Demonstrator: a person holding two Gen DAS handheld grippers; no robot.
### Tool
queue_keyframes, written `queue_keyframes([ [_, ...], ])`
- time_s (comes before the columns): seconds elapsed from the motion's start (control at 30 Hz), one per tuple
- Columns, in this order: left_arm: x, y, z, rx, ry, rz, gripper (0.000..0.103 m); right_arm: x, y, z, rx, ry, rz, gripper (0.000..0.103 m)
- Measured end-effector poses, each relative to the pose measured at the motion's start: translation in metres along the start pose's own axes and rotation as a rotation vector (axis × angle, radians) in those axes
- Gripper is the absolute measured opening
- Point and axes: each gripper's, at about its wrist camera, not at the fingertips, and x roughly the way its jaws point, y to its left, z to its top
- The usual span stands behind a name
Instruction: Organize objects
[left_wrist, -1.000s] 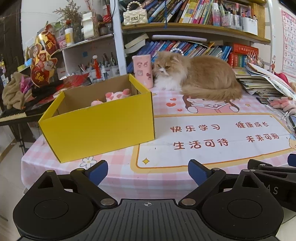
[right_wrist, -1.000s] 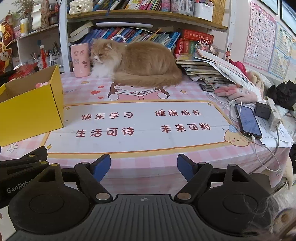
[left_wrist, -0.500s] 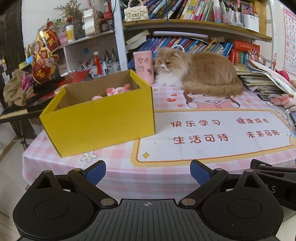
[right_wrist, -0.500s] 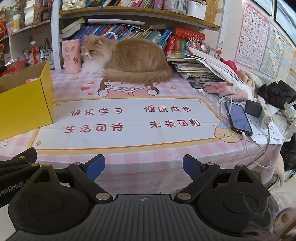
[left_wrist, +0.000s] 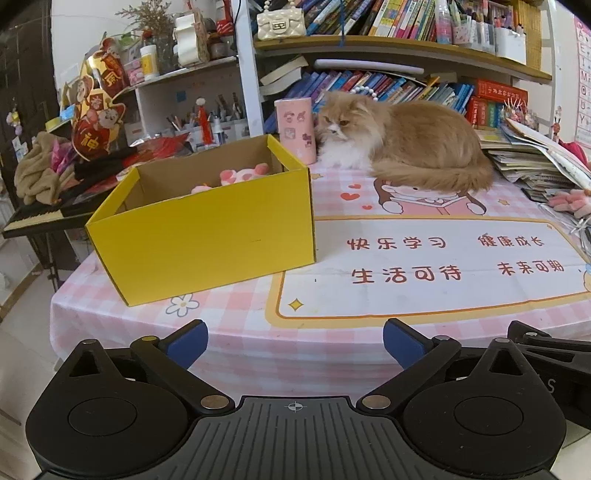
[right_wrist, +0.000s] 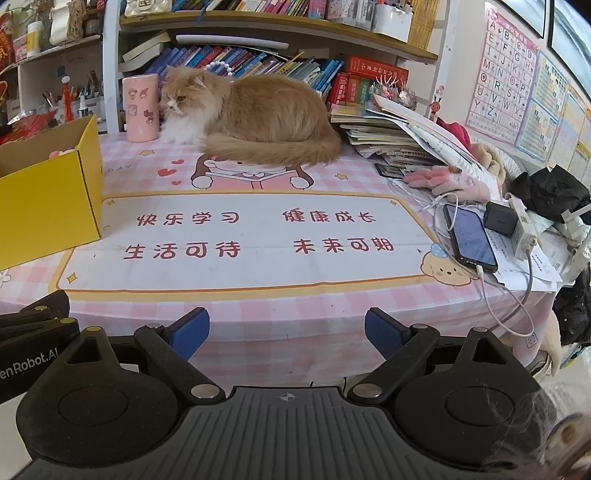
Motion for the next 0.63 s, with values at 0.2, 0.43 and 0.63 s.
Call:
queue_keyframes([
  [0.2, -0.0001, 0.0004, -0.0003, -0.004, 0.004, 0.007, 0.102, -0.0005, 0.0006, 0.0008, -0.006, 0.001, 0.002, 0.091],
  [0.43, 0.0010, 0.0011, -0.0004, -0.005, 0.010, 0.016, 0.102, 0.0009, 0.0026, 0.0016, -0.015, 0.005, 0.004, 0.091],
  [0.63, 0.0023, 0.0012, -0.0003, -0.002, 0.012, 0.024, 0.102, 0.0026, 0.0042, 0.0011, -0.017, 0.009, 0.005, 0.091],
])
